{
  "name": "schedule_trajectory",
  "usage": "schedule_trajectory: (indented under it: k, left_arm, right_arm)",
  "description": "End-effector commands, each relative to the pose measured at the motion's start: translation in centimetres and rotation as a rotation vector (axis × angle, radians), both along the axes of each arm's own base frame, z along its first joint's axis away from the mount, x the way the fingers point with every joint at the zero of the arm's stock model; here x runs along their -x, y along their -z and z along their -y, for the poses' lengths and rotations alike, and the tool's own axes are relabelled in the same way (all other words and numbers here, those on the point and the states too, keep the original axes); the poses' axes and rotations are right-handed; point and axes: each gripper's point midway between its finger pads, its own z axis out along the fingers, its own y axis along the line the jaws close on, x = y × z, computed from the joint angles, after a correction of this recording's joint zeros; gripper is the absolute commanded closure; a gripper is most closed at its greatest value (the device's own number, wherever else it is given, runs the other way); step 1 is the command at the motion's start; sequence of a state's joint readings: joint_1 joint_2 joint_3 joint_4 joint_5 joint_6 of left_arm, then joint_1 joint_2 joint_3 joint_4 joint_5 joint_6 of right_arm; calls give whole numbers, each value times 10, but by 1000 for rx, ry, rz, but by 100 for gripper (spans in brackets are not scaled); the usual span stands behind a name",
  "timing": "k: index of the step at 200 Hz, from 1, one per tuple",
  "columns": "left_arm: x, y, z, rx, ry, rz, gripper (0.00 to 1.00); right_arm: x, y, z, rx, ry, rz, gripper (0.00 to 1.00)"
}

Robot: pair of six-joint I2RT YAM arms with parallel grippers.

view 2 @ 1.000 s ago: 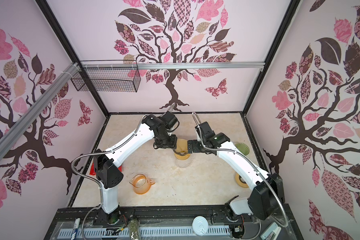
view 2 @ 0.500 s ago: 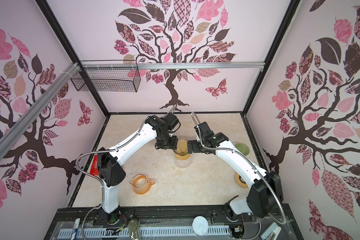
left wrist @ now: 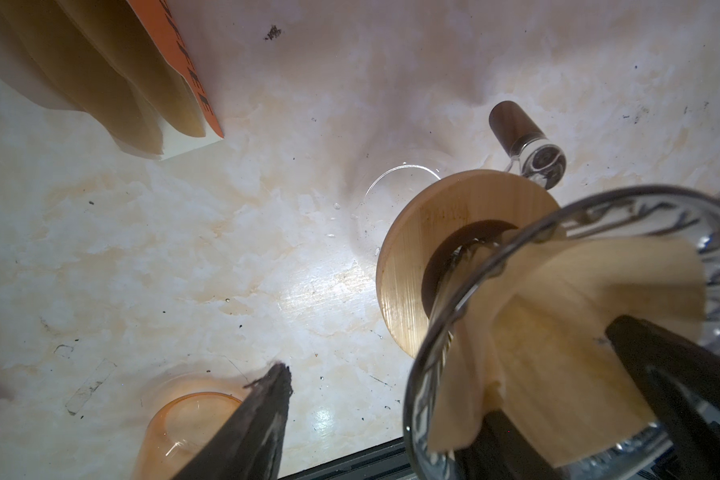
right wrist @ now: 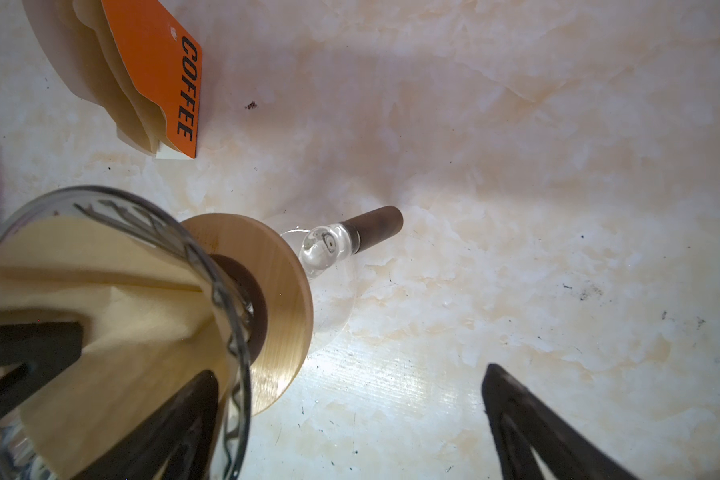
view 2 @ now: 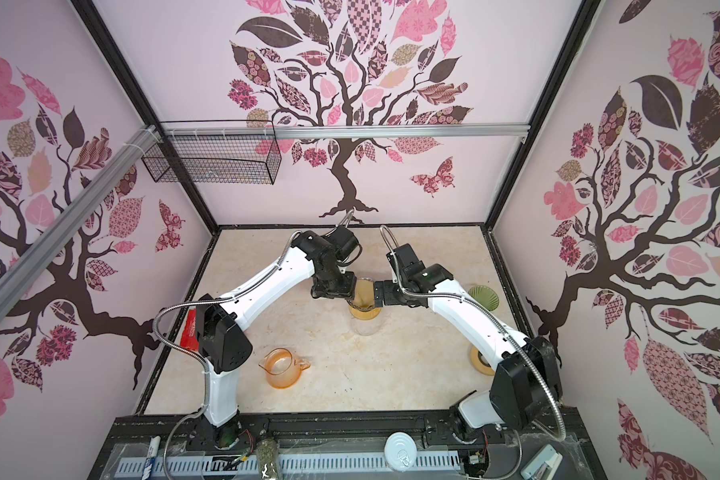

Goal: Place the coffee filter in the dripper

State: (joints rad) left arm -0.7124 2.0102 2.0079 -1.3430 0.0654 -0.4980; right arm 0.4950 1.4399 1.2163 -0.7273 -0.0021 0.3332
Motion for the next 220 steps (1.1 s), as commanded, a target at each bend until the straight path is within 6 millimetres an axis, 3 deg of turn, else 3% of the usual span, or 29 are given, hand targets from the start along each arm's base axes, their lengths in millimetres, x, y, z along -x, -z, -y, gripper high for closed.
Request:
schedule_trajectory:
  k: [1, 29, 51, 137, 220]
  left_arm:
    - [-1, 16, -10, -54, -1, -24, 38]
    - [-1, 14, -10, -49, -2, -19, 38]
    - [-2, 11, -11, -46, -3, -9, 38]
    - [-3, 6, -11, -37, -8, -1, 38]
    - [-6, -12, -16, 6, -42, 18, 37]
  right_arm:
    - [0, -10, 3, 4, 0, 16, 0]
    - [0, -31, -5, -53, -20, 42, 0]
    - [1, -35, -10, -72, -33, 37, 0]
    - [7, 10, -7, 3, -50, -53, 0]
    - [5, 20, 0, 57, -38, -57, 0]
